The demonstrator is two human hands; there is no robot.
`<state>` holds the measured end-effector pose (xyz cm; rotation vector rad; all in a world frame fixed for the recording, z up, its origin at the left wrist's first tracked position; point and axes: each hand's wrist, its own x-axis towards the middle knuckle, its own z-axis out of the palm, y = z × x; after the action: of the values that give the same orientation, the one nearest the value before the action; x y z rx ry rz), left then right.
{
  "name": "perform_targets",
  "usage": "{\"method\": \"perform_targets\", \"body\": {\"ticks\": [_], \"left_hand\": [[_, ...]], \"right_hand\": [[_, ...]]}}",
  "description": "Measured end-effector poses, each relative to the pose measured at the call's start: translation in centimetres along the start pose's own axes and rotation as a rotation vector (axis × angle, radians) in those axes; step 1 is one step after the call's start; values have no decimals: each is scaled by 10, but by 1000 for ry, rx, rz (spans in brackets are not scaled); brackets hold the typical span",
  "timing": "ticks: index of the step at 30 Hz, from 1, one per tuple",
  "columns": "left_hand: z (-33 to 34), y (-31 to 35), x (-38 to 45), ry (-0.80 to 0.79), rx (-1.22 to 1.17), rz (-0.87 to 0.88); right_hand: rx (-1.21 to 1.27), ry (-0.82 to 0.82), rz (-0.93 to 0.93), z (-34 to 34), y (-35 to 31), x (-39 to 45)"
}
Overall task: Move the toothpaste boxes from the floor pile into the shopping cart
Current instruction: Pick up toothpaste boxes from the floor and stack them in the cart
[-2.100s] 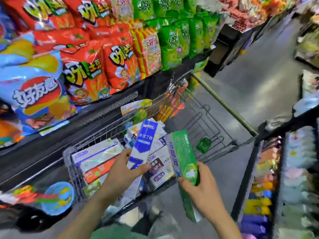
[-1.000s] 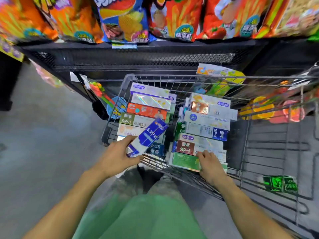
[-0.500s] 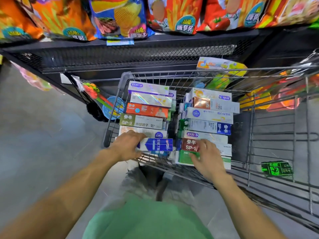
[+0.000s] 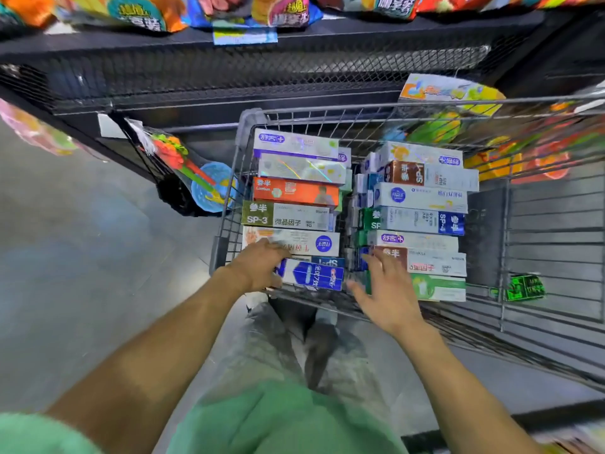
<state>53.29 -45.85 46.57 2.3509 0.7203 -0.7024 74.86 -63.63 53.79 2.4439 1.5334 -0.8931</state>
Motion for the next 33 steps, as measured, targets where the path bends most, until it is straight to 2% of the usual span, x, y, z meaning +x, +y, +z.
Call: {"method": "perform_targets", "body": {"ticks": [4, 9, 17, 25, 29, 33], "left_hand": [[-5, -12, -19, 67, -8, -26], [-29, -33, -73, 304, -33, -154], [-51, -51, -222, 603, 73, -495], [7, -75, -415, 829, -22, -1010], [58, -94, -497, 872, -79, -1268], [116, -123, -572, 899, -156, -1419]], "right_hand": [[2, 14, 11, -9, -25, 1], [-37, 64, -76, -26, -60, 4], [-212, 103, -460, -72, -151, 19], [-356, 186, -954, -82, -345, -1], [-469, 224, -1192, -58, -460, -44], [-562, 186, -1347, -14, -571, -99]]}}
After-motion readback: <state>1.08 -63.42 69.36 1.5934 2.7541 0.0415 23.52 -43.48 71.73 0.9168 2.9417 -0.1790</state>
